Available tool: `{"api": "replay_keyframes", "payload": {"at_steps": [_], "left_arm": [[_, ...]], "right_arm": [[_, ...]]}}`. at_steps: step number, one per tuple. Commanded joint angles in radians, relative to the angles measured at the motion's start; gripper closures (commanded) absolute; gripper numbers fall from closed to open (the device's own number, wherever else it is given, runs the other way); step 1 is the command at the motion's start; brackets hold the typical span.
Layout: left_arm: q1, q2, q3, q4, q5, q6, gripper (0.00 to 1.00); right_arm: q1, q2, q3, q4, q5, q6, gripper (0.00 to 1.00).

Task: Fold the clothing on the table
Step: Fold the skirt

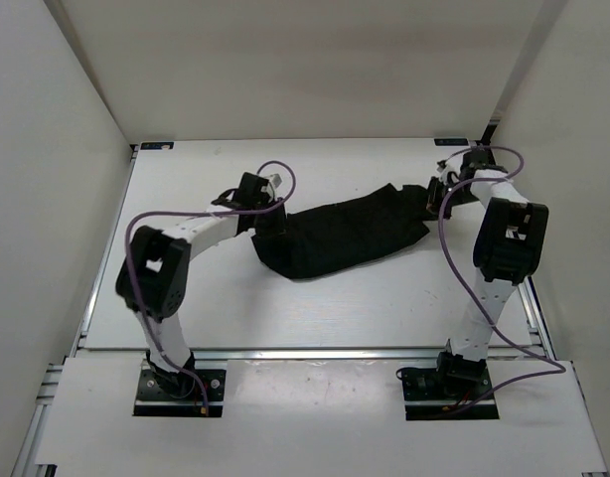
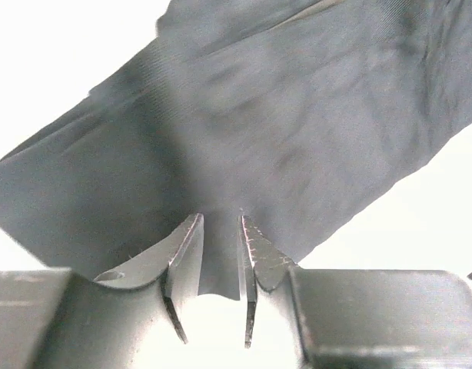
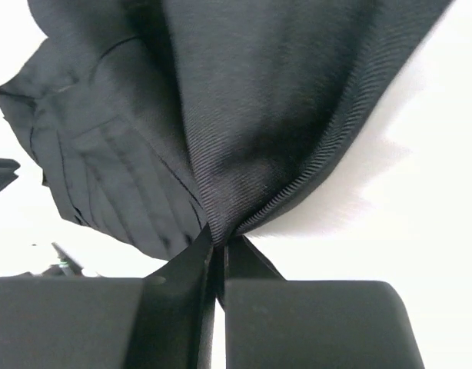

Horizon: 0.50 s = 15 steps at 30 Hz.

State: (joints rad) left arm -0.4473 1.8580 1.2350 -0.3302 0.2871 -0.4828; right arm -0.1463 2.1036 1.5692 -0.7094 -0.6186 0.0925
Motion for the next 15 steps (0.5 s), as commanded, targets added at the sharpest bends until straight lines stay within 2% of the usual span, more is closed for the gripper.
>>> {"api": "replay_keyframes", "payload": {"at_steps": [1, 3, 7, 11, 15], "left_arm": [[0.024, -0.160, -0.116, 0.086, -0.051, -0.013, 0.64], [0.042, -0.169, -0.198, 0.106, -0.040, -0.029, 0.64], [0.029, -0.154, -0.262, 0.149, -0.028, -0.054, 0.66], [0.030, -0.071, -0.264, 0.160, 0.004, -0.068, 0.66], [-0.001, -0.008, -0.234, 0.174, 0.015, -0.074, 0.67]], "right_arm": [[-0.010, -0.086, 0.129, -0.123, 0.033, -0.144, 1.00], [-0.001, -0.089, 0.173, -0.163, 0.031, -0.174, 1.00], [0.046, -0.102, 0.279, -0.229, 0.020, -0.235, 1.00], [0.097, -0.112, 0.359, -0.280, 0.004, -0.304, 1.00], [0.183, -0.129, 0.402, -0.302, 0.068, -0.333, 1.00]]}}
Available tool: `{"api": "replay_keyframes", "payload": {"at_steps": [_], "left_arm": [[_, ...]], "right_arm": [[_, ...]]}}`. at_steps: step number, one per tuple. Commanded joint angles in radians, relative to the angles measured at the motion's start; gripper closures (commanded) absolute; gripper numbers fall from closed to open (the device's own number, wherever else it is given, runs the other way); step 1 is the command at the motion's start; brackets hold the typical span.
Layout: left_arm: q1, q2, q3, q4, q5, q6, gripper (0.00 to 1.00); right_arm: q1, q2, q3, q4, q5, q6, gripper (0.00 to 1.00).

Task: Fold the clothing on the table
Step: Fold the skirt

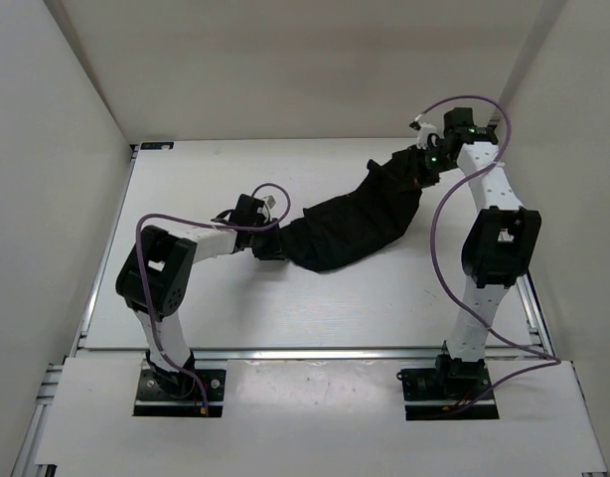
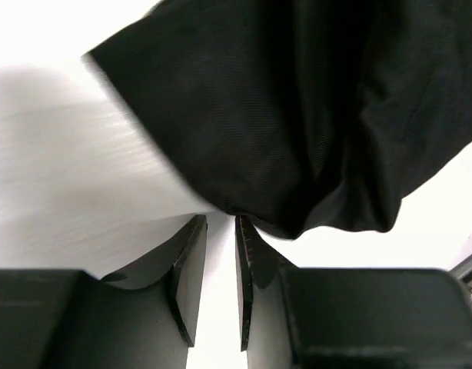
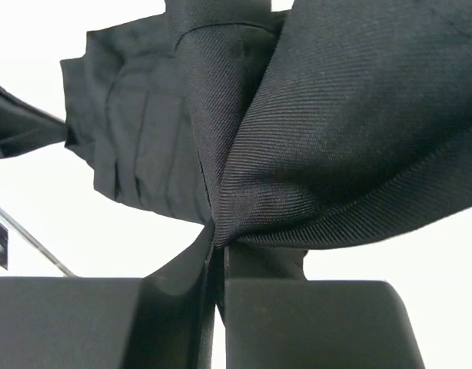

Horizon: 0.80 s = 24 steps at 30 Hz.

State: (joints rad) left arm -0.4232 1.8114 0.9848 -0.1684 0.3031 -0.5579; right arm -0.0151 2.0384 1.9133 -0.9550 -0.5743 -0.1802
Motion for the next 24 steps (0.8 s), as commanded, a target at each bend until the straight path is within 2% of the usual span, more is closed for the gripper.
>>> {"api": "replay_keyframes", "payload": {"at_steps": [1, 8, 14, 24], "left_arm": [[-0.026, 0.058, 0.029, 0.013, 0.007, 0.003, 0.66], [-0.043, 0.144, 0.114, -0.017, 0.056, 0.033, 0.67], [-0.038, 0.123, 0.057, 0.015, 0.070, 0.038, 0.67], [-0.054, 0.100, -0.009, 0.075, 0.097, 0.012, 0.67]], "right_arm": [[0.073, -0.070, 0.056, -0.063, 0.036, -0.055, 1.00], [0.213, -0.084, 0.099, -0.060, 0.149, -0.065, 1.00], [0.319, -0.101, 0.128, -0.056, 0.252, -0.050, 1.00], [0.501, -0.121, 0.018, 0.011, 0.393, 0.004, 1.00]]}}
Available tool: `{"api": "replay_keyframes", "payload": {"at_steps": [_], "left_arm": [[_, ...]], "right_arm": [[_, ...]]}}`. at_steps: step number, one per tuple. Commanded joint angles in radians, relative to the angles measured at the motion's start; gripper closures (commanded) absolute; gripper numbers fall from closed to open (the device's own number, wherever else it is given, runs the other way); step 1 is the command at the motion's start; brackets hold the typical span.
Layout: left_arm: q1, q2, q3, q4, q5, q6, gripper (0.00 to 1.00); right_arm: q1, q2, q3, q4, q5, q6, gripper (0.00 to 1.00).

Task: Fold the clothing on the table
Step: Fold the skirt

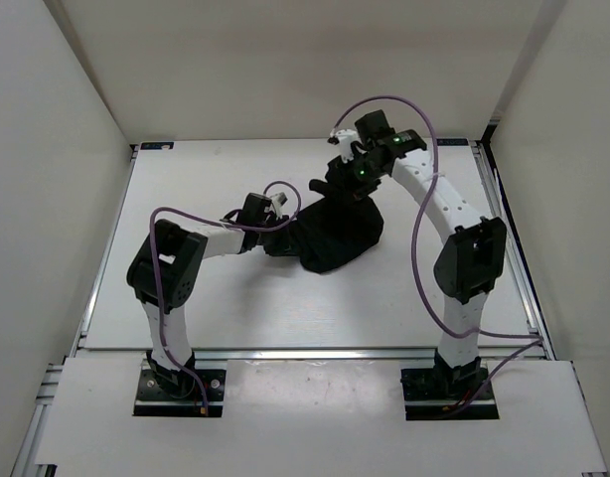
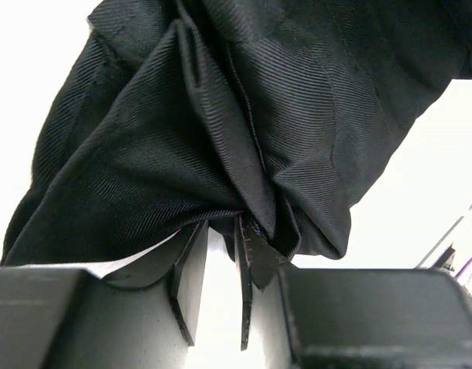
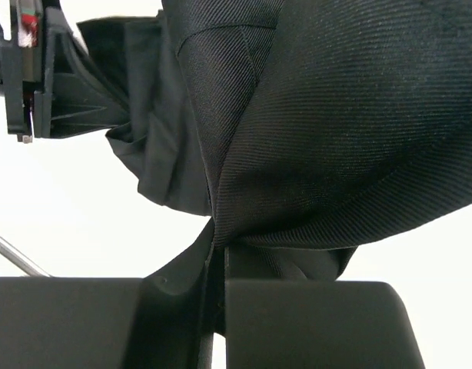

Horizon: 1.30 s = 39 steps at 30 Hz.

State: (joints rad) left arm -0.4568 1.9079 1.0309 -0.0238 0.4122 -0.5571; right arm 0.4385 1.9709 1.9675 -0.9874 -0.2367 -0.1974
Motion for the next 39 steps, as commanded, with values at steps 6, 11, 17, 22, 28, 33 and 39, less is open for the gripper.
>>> {"api": "replay_keyframes", "payload": {"at_steps": [6, 11, 17, 22, 28, 33, 39], "left_arm": [[-0.017, -0.007, -0.077, -0.038, 0.000, 0.005, 0.67], [0.019, -0.065, -0.153, -0.047, 0.014, 0.006, 0.67], [0.196, -0.364, -0.402, -0.048, -0.013, -0.014, 0.67], [0.258, -0.597, -0.396, -0.116, -0.049, -0.030, 0.67], [0.008, -0.495, -0.162, 0.394, 0.089, -0.368, 0.91], [-0.121, -0.138, 0.044, 0.847, 0.217, -0.756, 1.00], [-0.181, 0.112, 0.307, 0.776, 0.208, -0.796, 1.00]], "right_arm": [[0.160, -0.069, -0.171, 0.078, -0.027, 0.026, 0.86], [0.155, -0.073, -0.159, 0.015, -0.327, -0.135, 0.46], [-0.065, -0.133, 0.077, -0.102, -0.650, -0.150, 0.26], [-0.243, -0.185, -0.088, 0.070, -0.546, -0.039, 0.58], [-0.306, 0.111, -0.041, -0.295, -0.622, -0.360, 1.00], [-0.373, 0.242, -0.015, -0.352, -0.842, -0.442, 1.00], [-0.363, 0.316, -0.038, -0.350, -0.874, -0.438, 1.00]]}}
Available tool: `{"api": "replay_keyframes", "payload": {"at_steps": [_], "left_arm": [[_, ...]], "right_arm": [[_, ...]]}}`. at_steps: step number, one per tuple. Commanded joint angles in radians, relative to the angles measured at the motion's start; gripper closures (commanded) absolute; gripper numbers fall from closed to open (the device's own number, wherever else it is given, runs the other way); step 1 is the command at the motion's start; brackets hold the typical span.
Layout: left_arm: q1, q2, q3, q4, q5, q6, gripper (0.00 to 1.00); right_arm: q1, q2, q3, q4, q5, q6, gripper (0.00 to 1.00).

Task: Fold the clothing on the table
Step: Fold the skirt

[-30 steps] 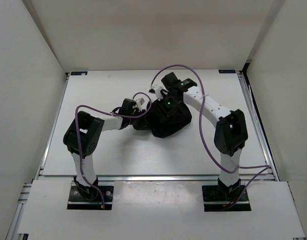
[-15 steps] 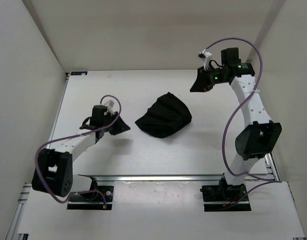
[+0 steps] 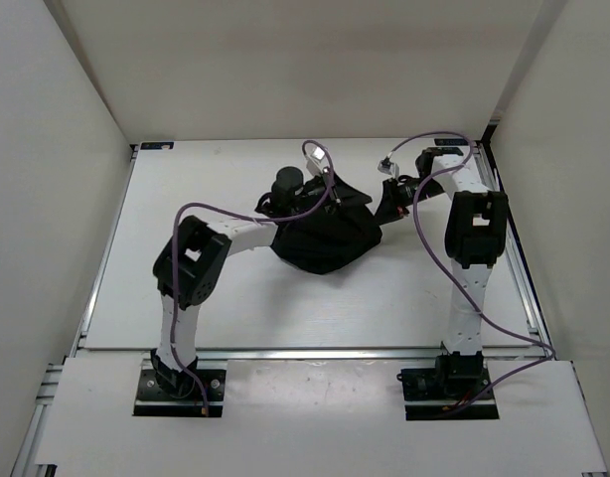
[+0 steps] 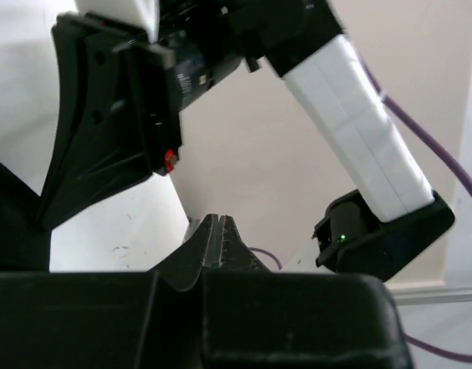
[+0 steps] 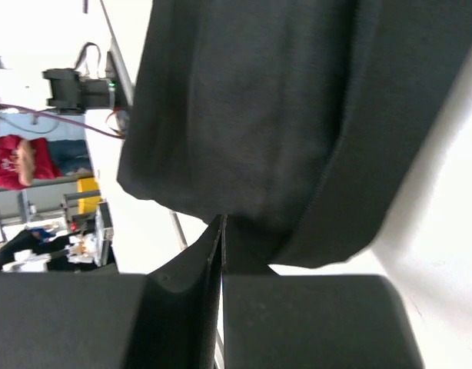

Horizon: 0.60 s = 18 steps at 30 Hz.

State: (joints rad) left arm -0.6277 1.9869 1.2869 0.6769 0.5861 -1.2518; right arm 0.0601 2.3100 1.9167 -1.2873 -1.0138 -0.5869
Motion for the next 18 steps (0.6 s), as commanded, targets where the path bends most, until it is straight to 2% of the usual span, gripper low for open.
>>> {"api": "replay_keyframes", "payload": {"at_steps": [1, 5, 16, 18], "left_arm": [[-0.013, 0.068, 0.061, 0.075, 0.049, -0.113, 1.00], [-0.033, 0.095, -0.009, 0.108, 0.055, -0.132, 1.00], [-0.038, 0.067, -0.268, 0.000, 0.118, -0.017, 1.00], [-0.021, 0.072, -0.326, -0.019, 0.115, -0.017, 1.00]], "right_arm": [[0.014, -0.018, 0.012, -0.053, -0.109, -0.051, 1.00], [0.015, 0.014, 0.013, -0.049, -0.111, -0.045, 1.00], [0.053, 0.170, 0.056, -0.053, 0.096, 0.077, 1.00], [0.055, 0.186, 0.067, -0.044, 0.092, 0.104, 1.00]]}}
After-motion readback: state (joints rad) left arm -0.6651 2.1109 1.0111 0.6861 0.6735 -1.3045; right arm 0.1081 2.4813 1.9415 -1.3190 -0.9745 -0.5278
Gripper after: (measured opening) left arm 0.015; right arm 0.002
